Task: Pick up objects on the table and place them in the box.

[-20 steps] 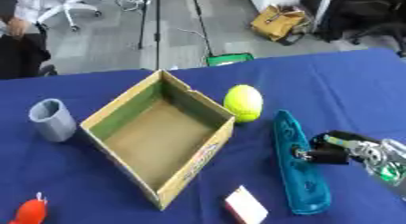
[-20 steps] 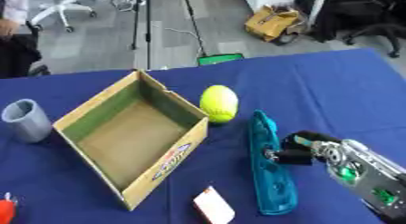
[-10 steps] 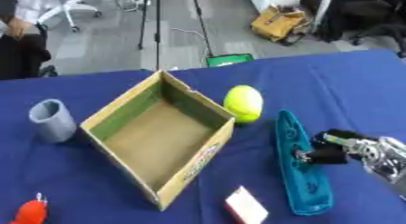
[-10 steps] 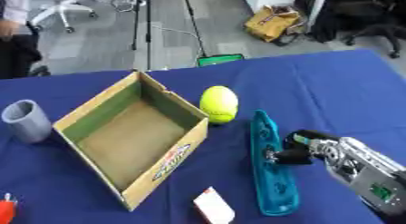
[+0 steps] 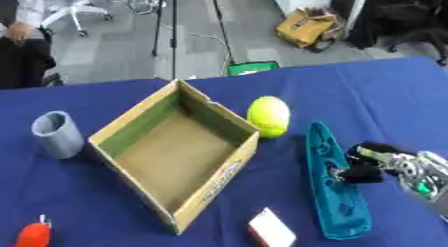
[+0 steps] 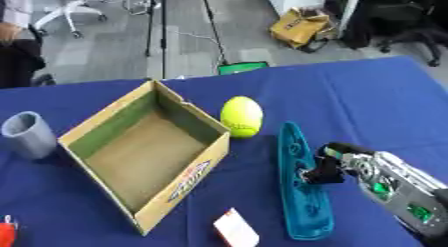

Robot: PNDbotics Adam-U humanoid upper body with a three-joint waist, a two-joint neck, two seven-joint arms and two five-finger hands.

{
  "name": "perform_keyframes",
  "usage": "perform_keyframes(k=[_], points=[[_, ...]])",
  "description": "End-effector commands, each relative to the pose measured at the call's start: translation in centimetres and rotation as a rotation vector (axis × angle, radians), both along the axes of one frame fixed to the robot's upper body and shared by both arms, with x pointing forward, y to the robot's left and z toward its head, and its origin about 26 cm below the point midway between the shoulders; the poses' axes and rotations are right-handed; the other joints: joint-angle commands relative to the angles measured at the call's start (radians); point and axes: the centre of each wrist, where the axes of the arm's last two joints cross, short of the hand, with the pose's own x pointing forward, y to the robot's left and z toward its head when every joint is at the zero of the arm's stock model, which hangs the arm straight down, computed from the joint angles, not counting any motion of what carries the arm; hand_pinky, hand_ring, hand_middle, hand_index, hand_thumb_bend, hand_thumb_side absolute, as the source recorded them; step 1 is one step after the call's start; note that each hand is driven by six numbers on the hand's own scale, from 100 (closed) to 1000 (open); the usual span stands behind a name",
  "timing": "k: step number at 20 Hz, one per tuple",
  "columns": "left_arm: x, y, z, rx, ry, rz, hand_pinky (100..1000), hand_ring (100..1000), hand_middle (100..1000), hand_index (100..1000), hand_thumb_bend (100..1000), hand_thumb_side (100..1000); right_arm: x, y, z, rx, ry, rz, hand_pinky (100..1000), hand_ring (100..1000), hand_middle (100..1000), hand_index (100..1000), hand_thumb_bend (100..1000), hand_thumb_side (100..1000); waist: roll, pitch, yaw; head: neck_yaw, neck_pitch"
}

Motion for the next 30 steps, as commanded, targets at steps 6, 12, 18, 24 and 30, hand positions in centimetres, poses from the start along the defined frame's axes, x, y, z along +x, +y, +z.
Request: perform_keyframes(k=[6,12,18,24,30], points=[[-0.3,0.0,0.9,0.001,-0.032,0.0,897,962,976,978,100,1000,0.2,-0.5,1.3,-0.032,-0.045,-0.021,871,838,409,582,191,584,-0.004,-0.012,-0.004,0.001,-0.011],[-0.3,0.1,0.9,-0.001,-0.033,0.001,897,961,975,977,100,1000,0.0,-0.5,1.4,-0.036,-0.061,-0.031,862,813,377,537,209,549,-0.005,-0.013,-0.005,-0.002,-0.008],[-0.3,0.1,0.9,-0.005,-0.033,0.002,896,960,973,975,100,1000,0.0,-0.4,1.7,-0.05,-0.087,-0.035,849,782,335,486,200,500,-0.006,-0.014,-0.006,-0.005,-0.006],[-0.3,0.1,0.9,-0.01,-0.033,0.003,895,958,971,973,100,1000,-0.1,0.0,2.3,-0.051,-0.124,-0.034,842,752,306,452,146,446,-0.007,-0.014,-0.006,-0.007,-0.006],[-0.3,0.1,0.9,-0.015,-0.035,0.003,893,957,970,972,100,1000,-0.1,0.2,2.6,-0.054,-0.149,-0.034,839,723,279,422,123,409,-0.008,-0.014,-0.005,-0.011,-0.005]])
